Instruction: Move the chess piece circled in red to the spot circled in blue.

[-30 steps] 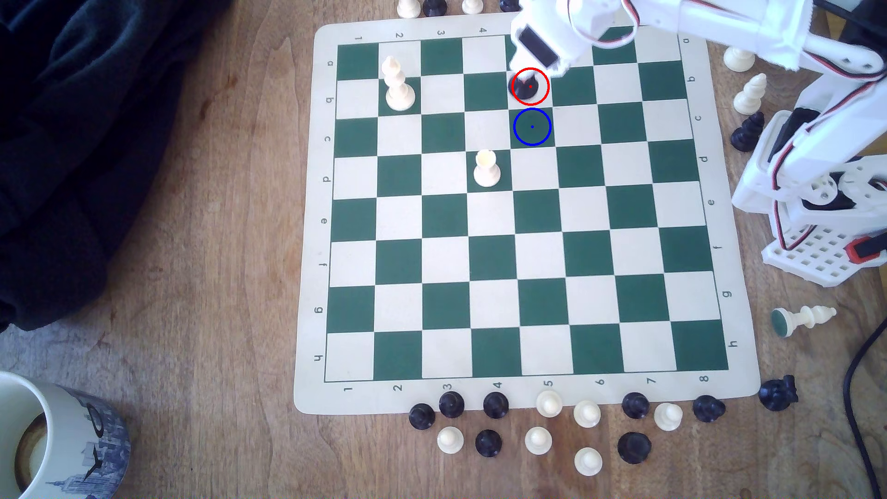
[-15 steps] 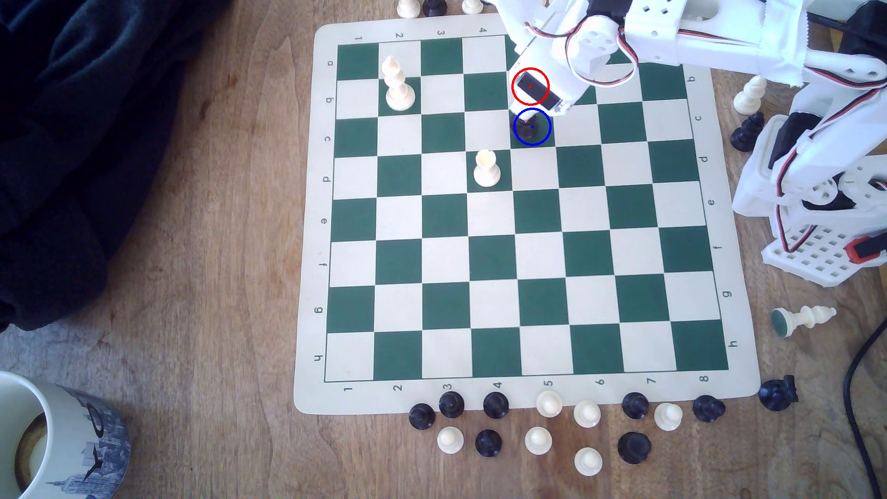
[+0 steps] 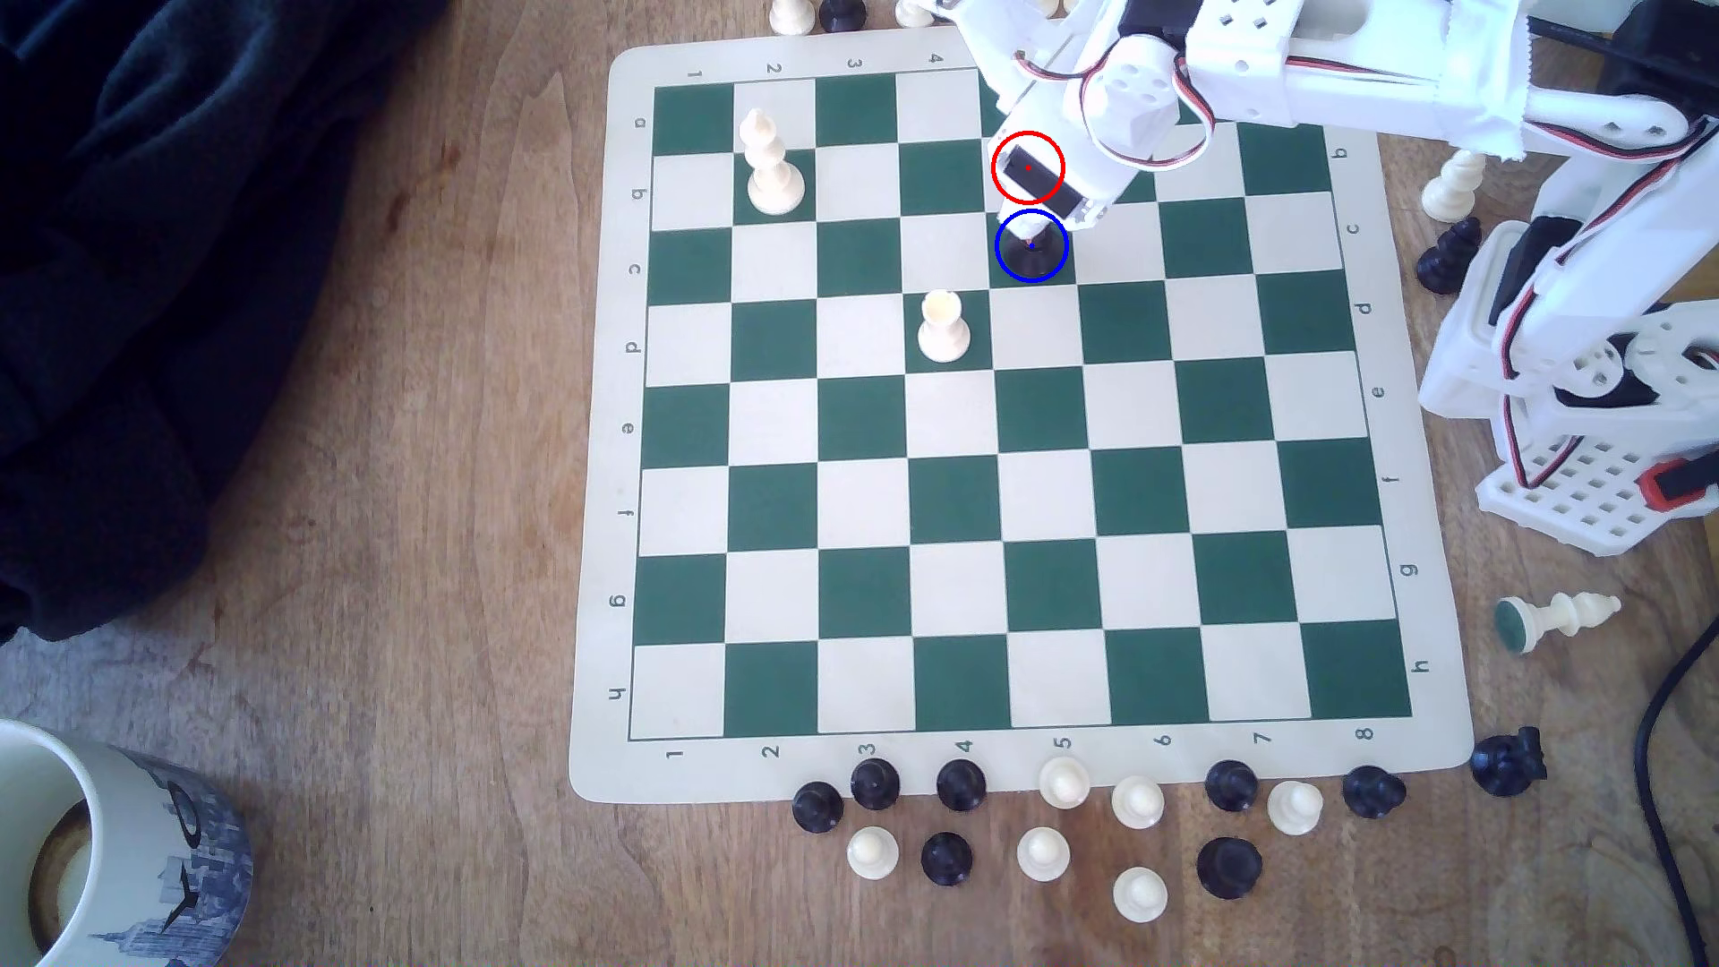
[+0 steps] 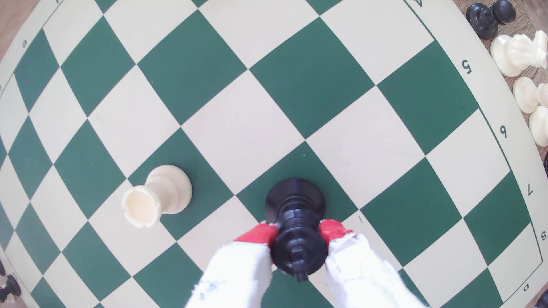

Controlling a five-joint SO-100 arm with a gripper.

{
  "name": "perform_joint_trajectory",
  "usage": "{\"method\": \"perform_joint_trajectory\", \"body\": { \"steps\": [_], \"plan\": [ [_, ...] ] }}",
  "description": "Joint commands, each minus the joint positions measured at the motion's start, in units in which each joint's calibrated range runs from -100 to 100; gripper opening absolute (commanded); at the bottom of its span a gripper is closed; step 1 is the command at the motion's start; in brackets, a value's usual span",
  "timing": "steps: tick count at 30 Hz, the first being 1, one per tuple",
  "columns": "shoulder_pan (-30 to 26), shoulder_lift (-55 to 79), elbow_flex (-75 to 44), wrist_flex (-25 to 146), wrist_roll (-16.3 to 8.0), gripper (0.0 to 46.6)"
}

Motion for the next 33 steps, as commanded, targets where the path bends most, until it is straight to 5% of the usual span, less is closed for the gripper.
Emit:
{"method": "perform_joint_trajectory", "body": {
  "steps": [1, 4, 16, 25, 28, 31, 33],
  "plan": [
    [0.7, 0.0, -1.0, -0.8, 0.0, 10.5],
    [1.5, -1.6, -0.1, -0.6, -0.8, 21.6],
    [0.6, -13.7, 2.9, 5.1, -0.6, 22.4],
    [-5.3, -38.6, 28.0, 0.3, -0.4, 22.8],
    [-7.0, -47.2, 33.0, 1.7, -0.4, 21.9],
    [-7.2, -54.6, 38.1, -1.0, -1.5, 8.1],
    [-7.3, -58.4, 44.2, -6.3, -1.6, 6.1]
  ]
}}
